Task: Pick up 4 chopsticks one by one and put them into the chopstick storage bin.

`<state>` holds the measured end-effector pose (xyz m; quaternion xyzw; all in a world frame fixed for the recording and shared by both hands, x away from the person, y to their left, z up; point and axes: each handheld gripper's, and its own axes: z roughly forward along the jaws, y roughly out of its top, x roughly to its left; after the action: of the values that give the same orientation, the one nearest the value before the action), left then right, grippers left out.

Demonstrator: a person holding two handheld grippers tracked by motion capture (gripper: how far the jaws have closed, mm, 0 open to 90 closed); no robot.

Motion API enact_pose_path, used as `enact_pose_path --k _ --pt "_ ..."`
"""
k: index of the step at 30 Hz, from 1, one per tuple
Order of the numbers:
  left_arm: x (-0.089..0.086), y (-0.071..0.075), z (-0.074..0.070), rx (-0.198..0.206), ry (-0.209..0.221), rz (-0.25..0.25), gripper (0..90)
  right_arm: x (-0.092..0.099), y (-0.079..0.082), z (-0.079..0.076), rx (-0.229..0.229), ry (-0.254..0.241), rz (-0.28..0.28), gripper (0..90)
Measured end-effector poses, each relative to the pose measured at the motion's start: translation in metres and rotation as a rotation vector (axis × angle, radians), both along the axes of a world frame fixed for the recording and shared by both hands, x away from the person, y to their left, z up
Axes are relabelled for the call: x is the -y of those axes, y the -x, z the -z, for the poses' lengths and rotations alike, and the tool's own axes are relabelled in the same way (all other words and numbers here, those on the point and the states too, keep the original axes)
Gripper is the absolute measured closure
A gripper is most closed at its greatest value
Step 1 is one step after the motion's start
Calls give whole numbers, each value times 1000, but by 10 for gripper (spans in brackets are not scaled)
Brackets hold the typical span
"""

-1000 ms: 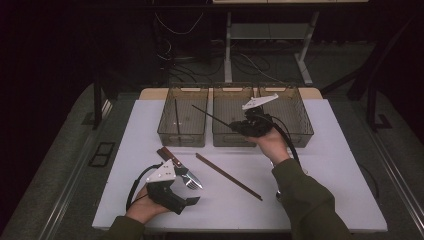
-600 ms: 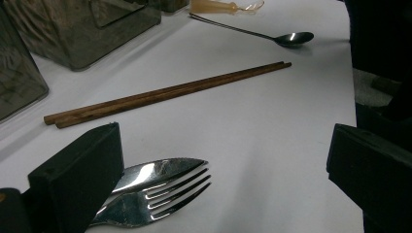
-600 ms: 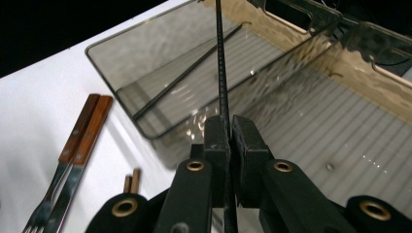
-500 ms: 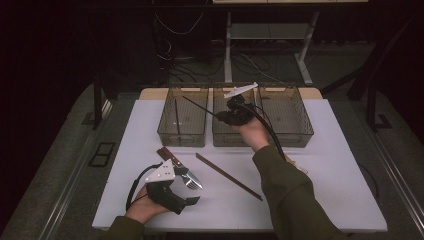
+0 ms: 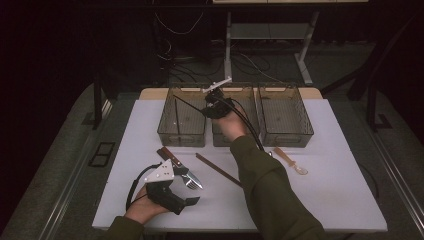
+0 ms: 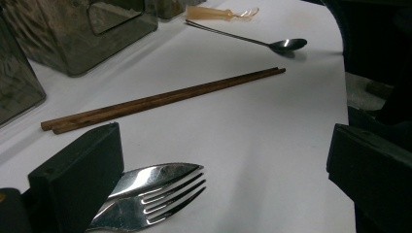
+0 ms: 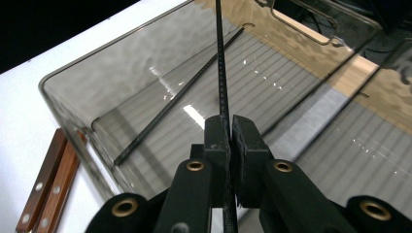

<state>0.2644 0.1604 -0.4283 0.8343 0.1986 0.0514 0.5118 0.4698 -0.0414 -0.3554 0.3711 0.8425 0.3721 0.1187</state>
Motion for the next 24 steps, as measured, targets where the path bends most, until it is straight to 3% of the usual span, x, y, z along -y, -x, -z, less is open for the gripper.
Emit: enact_pose_path --k 4,13,24 --pt "0 0 0 -4 3 3 0 -14 -8 5 -16 29 21 856" --pt "1 0 0 -6 1 7 0 -35 -18 13 -32 38 47 853" --pt "1 0 1 -7 1 6 0 -30 -15 7 -17 14 6 709"
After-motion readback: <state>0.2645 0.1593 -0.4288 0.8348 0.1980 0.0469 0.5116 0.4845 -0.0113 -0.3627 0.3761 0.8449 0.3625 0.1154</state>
